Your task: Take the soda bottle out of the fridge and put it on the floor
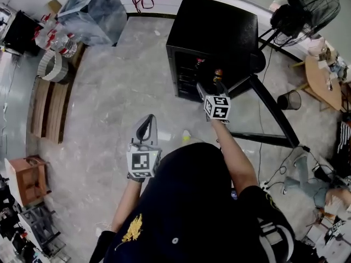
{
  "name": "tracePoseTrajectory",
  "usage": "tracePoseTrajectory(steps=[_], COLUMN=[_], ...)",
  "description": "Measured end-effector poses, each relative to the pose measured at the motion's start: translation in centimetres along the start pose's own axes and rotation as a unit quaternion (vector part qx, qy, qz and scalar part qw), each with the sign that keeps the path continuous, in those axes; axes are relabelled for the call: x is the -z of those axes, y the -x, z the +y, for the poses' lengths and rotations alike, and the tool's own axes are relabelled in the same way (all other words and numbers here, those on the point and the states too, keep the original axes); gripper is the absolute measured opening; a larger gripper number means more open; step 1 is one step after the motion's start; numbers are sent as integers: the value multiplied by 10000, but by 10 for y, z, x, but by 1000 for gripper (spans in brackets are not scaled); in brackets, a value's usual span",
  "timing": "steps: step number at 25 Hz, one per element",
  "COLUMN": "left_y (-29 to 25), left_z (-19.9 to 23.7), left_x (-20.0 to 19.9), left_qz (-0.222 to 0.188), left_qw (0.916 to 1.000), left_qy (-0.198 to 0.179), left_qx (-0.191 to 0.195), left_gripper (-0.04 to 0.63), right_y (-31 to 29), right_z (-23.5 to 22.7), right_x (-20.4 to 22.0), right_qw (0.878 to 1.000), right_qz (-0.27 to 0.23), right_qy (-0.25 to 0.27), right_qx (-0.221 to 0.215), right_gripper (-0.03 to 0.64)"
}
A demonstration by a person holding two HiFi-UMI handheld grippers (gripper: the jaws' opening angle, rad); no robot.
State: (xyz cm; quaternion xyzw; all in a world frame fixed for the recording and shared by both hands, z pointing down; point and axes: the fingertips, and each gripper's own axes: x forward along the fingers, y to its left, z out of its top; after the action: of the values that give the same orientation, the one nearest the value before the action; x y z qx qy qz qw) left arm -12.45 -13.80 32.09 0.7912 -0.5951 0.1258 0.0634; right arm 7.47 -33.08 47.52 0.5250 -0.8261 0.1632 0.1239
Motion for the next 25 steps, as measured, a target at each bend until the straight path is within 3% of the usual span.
tracePoseTrajectory(steps=[6, 12, 16, 19, 25], left_y=[-19, -12, -15, -17, -30], left_z=[15, 30, 22, 18, 18], left_x=[7, 11, 10, 10, 36], left_qz=[47, -106, -110, -113, 181], left_qw=[9986, 9951, 9957, 9945, 9963], left_qy=[182, 601, 462, 568, 446], left_qx=[-489, -774, -791, -868, -712], left_gripper=[18, 18, 18, 18, 18], right_y=[-85, -142, -172, -186, -214], right_z=[-34, -66, -79, -85, -94], right_x=[19, 17, 3, -1, 4], right_qw=[9985, 9950, 9944, 9935, 9911], right_qz=[515, 659, 577, 461, 357], right_qy=[137, -48, 40, 278, 490], right_qx=[143, 751, 890, 1005, 1187], right_gripper=[337, 336, 334, 333, 310])
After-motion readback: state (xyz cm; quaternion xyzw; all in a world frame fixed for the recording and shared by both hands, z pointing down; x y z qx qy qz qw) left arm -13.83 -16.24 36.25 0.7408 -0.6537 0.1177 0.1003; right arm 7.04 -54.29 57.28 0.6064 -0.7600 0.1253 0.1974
